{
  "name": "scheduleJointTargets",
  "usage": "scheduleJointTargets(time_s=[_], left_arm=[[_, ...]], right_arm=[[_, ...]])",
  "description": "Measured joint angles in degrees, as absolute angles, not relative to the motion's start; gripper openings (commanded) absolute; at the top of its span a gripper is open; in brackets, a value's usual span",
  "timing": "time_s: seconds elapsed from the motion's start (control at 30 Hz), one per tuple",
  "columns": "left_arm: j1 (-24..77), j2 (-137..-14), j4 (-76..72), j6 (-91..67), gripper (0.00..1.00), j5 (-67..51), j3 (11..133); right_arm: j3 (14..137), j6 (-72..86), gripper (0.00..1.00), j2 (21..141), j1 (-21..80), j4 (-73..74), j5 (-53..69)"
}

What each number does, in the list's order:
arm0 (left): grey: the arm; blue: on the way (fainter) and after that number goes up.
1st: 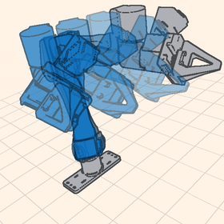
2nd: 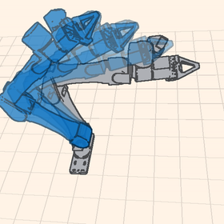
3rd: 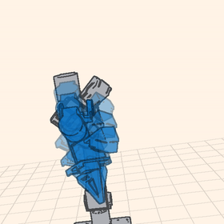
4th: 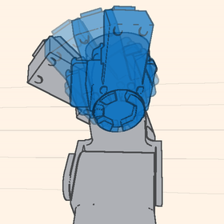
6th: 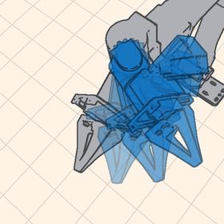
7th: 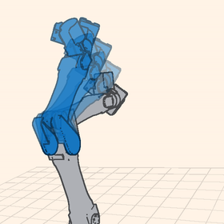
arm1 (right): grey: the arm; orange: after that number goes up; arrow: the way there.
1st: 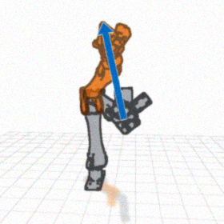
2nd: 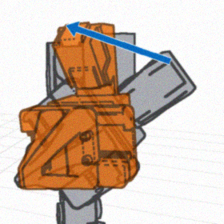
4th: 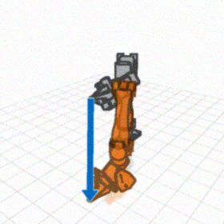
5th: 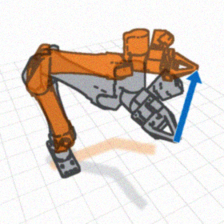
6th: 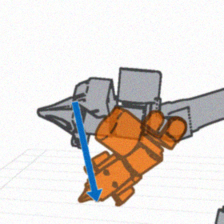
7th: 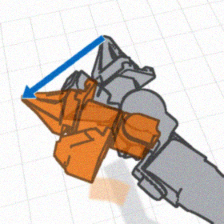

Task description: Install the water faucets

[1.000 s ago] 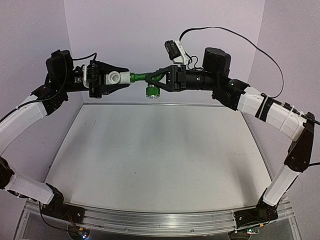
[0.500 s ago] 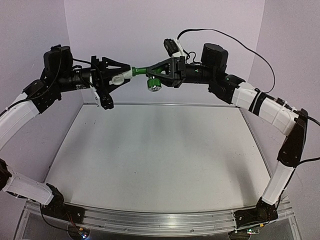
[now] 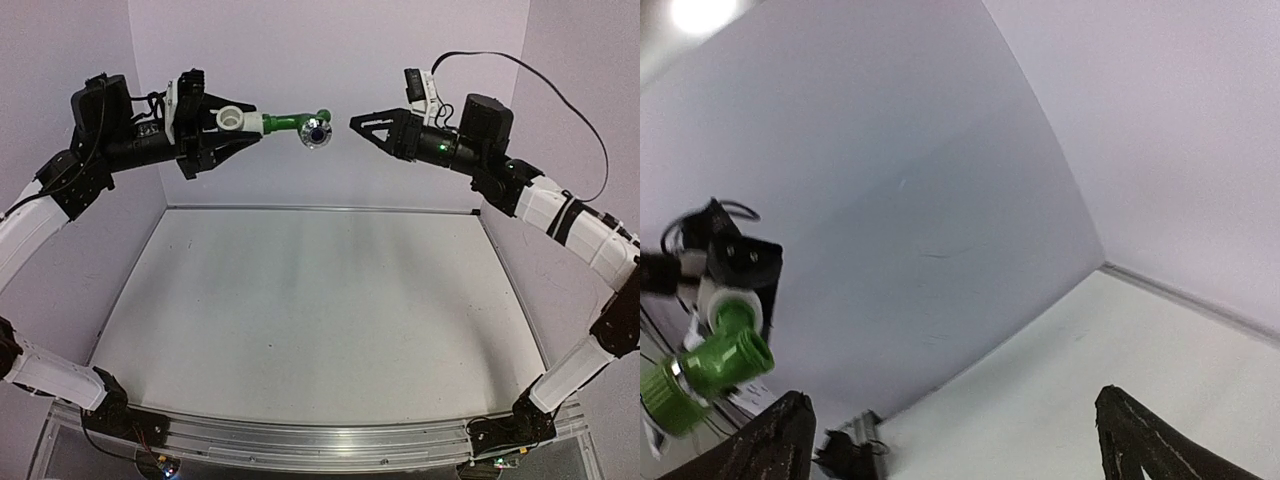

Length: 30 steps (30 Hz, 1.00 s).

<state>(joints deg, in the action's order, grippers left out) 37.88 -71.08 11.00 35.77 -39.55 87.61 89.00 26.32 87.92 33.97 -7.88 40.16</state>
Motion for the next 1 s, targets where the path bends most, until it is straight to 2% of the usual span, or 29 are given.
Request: scheduleJointTargets(time_s=[0.3, 0.67, 0.83, 1.0], left_arm=[[28.99, -77.41, 9.04, -6.01, 0.00, -46.72, 84.77], [30.16, -79.00, 9.23, -18.41, 0.00, -58.50, 82.39], [30.97, -80.51, 8.97, -19.62, 0.00, -60.24, 82.39], [31.26, -81.60, 8.93, -19.72, 0.00, -60.40, 82.39]], right_arm=[[87.50, -4.22, 0.98, 83.33, 36.32, -1.85, 44.47], [87.96, -16.44, 0.96, 90.19, 40.95, -0.73, 43.79], [89.61, -16.26, 0.79, 93.87, 42.43, -0.34, 44.40], [90.43, -13.17, 0.51, 94.74, 43.89, -1.65, 45.85]])
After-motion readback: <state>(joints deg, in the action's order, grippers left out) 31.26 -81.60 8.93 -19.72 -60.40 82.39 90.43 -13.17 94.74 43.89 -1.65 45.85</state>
